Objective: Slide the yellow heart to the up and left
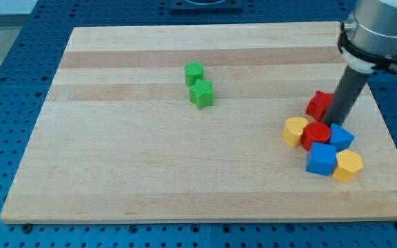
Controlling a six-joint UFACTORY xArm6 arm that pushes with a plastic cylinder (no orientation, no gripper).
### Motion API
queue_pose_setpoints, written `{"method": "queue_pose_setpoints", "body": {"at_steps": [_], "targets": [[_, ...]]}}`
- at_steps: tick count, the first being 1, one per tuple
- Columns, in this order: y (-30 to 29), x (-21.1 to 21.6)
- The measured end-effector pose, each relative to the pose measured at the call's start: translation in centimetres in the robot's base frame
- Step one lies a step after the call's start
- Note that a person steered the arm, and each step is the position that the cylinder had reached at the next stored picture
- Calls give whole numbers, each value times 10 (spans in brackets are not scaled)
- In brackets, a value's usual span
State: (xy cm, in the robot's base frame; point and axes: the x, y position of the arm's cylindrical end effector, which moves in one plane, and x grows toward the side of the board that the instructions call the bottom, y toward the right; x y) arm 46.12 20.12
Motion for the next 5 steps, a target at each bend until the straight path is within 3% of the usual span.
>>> {"method": "queue_pose_setpoints", "body": {"at_steps": [5], "targets": [[-4,-105]]}}
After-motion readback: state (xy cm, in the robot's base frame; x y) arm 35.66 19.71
